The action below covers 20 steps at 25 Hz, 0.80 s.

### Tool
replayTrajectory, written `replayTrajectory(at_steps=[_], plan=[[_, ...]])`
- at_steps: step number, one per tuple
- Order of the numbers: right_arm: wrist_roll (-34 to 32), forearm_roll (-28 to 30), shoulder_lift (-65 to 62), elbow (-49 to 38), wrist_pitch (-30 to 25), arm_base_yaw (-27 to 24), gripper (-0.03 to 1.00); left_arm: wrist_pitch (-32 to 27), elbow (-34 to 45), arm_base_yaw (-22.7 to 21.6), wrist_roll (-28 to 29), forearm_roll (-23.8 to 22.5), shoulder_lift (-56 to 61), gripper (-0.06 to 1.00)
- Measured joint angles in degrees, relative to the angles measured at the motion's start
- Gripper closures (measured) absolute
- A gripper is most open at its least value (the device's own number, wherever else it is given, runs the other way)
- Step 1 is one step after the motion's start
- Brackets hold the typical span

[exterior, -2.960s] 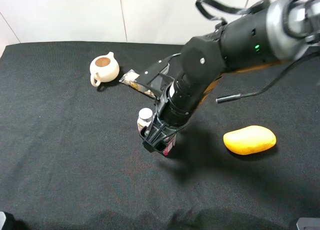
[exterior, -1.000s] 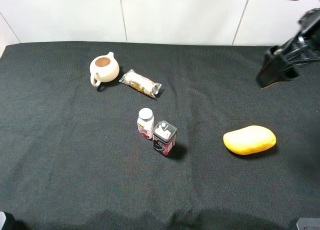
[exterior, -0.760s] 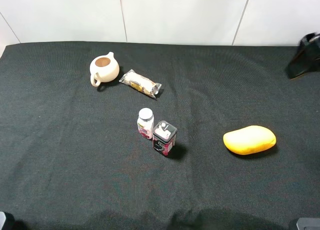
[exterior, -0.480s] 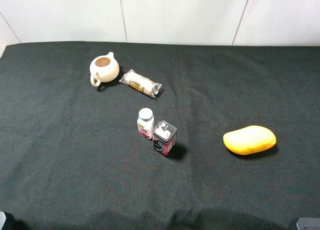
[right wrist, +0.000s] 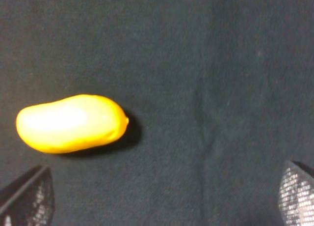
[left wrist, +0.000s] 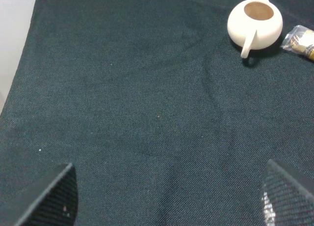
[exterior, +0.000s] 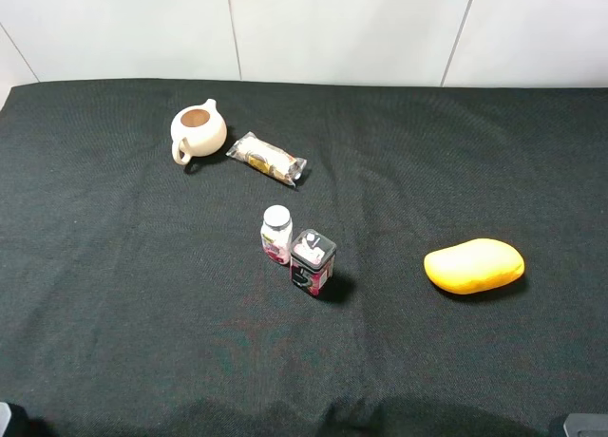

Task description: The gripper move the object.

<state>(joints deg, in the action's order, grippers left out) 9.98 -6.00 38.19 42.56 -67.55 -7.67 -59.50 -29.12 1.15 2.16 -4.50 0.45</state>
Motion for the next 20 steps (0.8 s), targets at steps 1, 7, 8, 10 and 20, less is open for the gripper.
replayTrajectory(at_steps=[1, 7, 8, 10, 20], plan=[[-0.24, 0.00, -1.22, -1.13, -0.06, 0.00, 0.27, 0.00, 0.00, 0.00, 0.00, 0.00, 0.00, 0.15], [-2.38, -0.38, -9.69, -6.92, -0.30, 0.00, 0.27, 0.00, 0.00, 0.00, 0.00, 0.00, 0.00, 0.15], [-2.71, -0.38, -10.94, -7.62, -0.41, 0.00, 0.27, 0.00, 0.00, 0.00, 0.00, 0.00, 0.00, 0.15], [-3.34, -0.38, -13.75, -9.39, -0.77, 0.00, 0.27, 0.00, 0.00, 0.00, 0.00, 0.00, 0.00, 0.15], [-4.94, -0.31, -22.07, -11.02, -2.45, 0.00, 0.27, 0.00, 0.00, 0.00, 0.00, 0.00, 0.00, 0.15]])
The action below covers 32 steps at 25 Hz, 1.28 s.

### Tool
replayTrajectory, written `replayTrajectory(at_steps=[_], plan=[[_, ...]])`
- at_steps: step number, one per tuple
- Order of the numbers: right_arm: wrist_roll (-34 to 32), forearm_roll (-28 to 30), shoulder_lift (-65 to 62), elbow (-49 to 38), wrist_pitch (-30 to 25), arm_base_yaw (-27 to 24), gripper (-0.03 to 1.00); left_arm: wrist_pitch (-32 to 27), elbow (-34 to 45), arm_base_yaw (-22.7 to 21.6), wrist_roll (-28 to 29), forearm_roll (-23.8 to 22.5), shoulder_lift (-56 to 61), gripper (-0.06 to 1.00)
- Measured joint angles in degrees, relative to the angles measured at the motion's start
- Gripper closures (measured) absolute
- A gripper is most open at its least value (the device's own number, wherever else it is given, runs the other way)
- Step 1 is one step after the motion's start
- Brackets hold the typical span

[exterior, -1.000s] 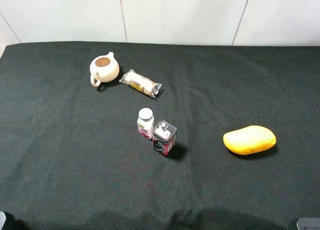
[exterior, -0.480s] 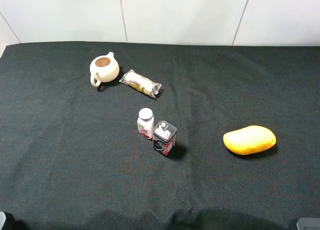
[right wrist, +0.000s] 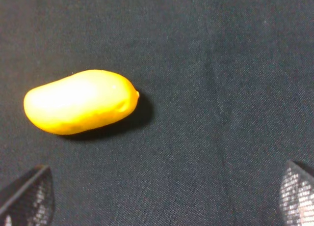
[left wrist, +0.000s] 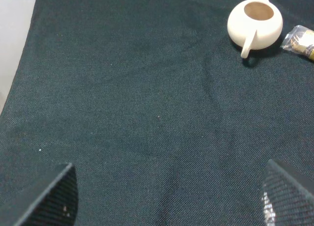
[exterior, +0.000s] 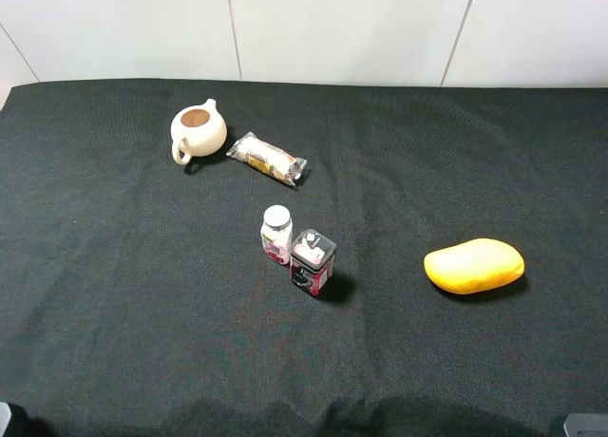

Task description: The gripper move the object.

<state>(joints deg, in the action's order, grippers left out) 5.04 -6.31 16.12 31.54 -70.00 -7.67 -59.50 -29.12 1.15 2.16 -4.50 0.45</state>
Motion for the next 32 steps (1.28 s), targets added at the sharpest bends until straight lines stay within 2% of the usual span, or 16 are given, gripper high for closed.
replayTrajectory(at_steps=[6, 17, 32], plan=[[-1.70, 1.11, -5.45, 0.00, -0.42, 1.93, 0.27, 0.00, 0.00, 0.00, 0.00, 0.00, 0.00, 0.15], [-3.84, 7.58, -14.71, -0.24, 0.73, 7.28, 0.27, 0.00, 0.00, 0.00, 0.00, 0.00, 0.00, 0.15], [-4.06, 7.09, -16.52, -3.23, 10.90, 7.31, 0.27, 0.00, 0.00, 0.00, 0.00, 0.00, 0.00, 0.15]])
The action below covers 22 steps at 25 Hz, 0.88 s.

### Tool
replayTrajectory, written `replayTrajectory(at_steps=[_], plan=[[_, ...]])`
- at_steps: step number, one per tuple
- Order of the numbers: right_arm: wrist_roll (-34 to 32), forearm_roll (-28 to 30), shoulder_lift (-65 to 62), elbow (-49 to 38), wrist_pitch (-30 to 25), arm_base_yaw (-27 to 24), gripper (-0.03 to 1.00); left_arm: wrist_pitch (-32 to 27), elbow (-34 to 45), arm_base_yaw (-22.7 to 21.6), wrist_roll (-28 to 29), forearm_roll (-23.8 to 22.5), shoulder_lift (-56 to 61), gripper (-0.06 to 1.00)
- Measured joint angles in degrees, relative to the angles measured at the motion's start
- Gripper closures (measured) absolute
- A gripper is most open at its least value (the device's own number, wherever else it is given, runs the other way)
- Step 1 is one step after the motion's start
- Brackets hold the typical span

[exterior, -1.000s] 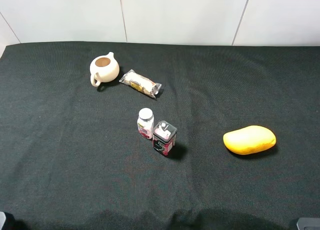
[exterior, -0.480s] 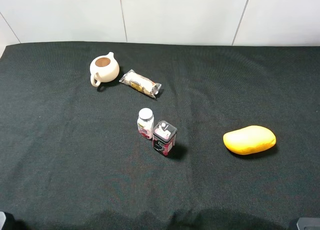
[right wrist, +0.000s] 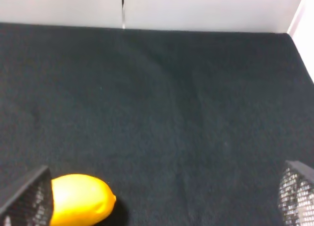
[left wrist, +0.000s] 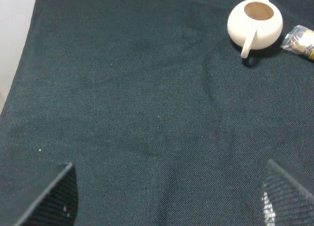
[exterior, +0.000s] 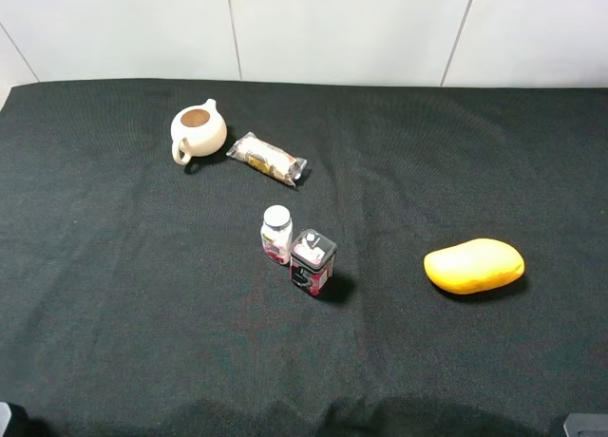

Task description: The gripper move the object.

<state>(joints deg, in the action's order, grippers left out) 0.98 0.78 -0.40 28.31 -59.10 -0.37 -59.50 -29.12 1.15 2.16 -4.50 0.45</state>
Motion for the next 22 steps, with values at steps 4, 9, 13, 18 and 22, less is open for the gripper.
replayTrajectory(at_steps=[4, 9, 13, 18, 22], plan=[[0.00, -0.04, 0.00, -0.05, 0.26, 0.00, 0.27, 0.00, 0.00, 0.00, 0.00, 0.00, 0.00, 0.15], [0.00, -0.04, 0.00, -0.05, 0.26, 0.00, 0.27, 0.00, 0.00, 0.00, 0.00, 0.00, 0.00, 0.15], [0.00, -0.04, 0.00, -0.05, 0.26, 0.00, 0.27, 0.00, 0.00, 0.00, 0.00, 0.00, 0.00, 0.15], [0.00, -0.04, 0.00, -0.05, 0.26, 0.00, 0.27, 0.00, 0.00, 0.00, 0.00, 0.00, 0.00, 0.15], [0.00, -0.11, 0.00, -0.05, 0.26, 0.00, 0.27, 0.00, 0.00, 0.00, 0.00, 0.00, 0.00, 0.15]])
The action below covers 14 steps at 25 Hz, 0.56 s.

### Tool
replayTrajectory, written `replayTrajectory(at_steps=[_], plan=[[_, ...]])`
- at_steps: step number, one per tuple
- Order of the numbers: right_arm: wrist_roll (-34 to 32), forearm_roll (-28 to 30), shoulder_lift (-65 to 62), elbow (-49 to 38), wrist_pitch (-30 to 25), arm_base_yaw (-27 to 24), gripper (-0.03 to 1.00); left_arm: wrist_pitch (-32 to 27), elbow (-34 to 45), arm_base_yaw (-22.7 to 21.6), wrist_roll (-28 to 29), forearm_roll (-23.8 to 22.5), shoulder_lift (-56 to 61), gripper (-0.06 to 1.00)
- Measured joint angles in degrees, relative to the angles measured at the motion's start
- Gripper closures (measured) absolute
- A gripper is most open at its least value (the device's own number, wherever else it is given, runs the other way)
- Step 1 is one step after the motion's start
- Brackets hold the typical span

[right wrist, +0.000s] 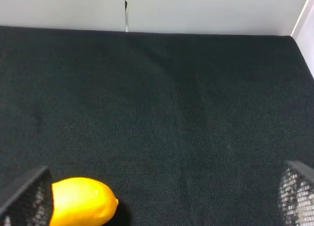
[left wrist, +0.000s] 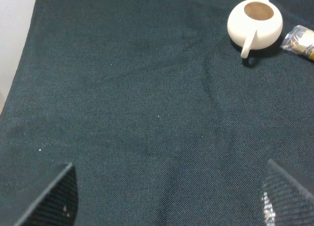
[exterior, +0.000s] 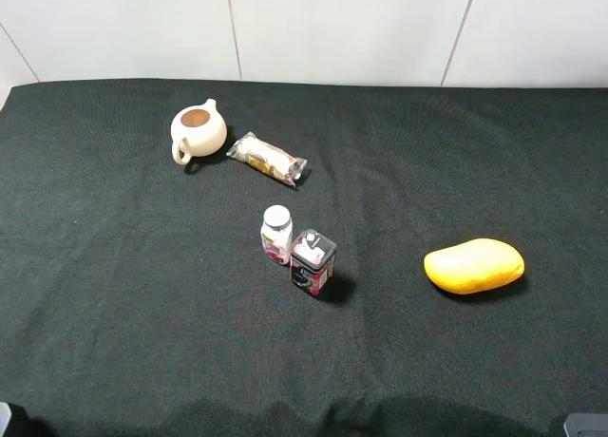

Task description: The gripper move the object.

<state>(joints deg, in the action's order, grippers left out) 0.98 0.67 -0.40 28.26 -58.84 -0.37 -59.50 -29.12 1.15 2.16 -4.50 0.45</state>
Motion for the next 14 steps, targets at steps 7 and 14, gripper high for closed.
replayTrajectory(at_steps=[7, 14], plan=[[0.00, 0.00, 0.00, 0.00, 0.04, 0.00, 0.27, 0.00, 0.00, 0.00, 0.00, 0.00, 0.00, 0.15], [0.00, -0.14, 0.00, 0.00, 0.11, 0.00, 0.27, 0.00, 0.00, 0.00, 0.00, 0.00, 0.00, 0.15]])
